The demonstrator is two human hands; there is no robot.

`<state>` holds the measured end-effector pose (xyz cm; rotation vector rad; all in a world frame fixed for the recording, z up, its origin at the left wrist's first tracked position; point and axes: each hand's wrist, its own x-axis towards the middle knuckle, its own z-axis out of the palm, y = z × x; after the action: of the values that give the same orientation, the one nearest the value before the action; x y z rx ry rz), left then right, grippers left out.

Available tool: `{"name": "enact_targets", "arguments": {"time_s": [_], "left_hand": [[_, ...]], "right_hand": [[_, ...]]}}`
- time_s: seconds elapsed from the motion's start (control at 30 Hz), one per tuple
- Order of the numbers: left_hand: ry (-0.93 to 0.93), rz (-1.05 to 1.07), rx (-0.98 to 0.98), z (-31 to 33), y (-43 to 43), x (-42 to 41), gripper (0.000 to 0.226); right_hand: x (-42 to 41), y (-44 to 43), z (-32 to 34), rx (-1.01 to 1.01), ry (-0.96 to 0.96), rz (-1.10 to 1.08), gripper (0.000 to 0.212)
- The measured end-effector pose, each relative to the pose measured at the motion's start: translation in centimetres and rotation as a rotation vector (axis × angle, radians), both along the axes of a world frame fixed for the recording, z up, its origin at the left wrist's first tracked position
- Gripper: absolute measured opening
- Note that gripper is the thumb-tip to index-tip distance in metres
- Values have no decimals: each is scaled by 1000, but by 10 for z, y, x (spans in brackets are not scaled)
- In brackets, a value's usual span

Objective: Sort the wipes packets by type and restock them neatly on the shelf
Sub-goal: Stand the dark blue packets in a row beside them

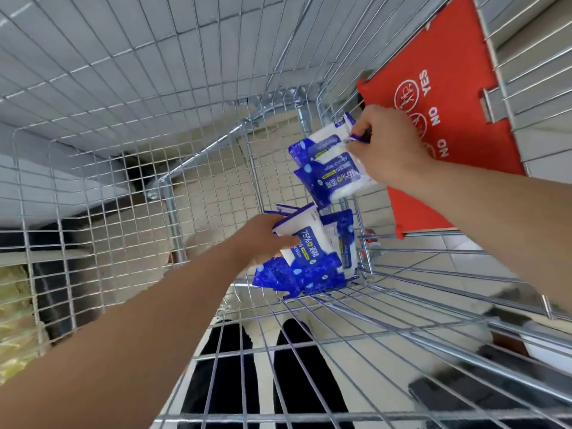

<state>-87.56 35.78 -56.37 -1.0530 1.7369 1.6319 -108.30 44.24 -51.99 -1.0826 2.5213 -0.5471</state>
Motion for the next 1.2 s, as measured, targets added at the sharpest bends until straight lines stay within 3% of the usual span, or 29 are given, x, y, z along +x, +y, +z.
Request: {"name": "enact_targets", "arguments": {"time_s": [0.17,0.4,0.6,0.77,0.93,1.2], "left_hand": [[67,-95,-98,-15,14,-14,26],[62,-45,-155,-4,-4,-8,38],[41,-9,-164,53,-30,22,19],[128,191,-275,142,-60,67,9],[313,516,-242,241,-85,122,16],[544,781,-407,404,-109,241,20]], "right_hand": [[3,-1,-8,3,-30,-45,6],[3,-2,-2,-56,-96,-91,4],[13,-12,41,-155,-98,-106,8],[37,-31,127,-269,-89,-73,9],[80,-60,238,-454,-5,58,6],[190,-126,408,-683,25,293,11]]}}
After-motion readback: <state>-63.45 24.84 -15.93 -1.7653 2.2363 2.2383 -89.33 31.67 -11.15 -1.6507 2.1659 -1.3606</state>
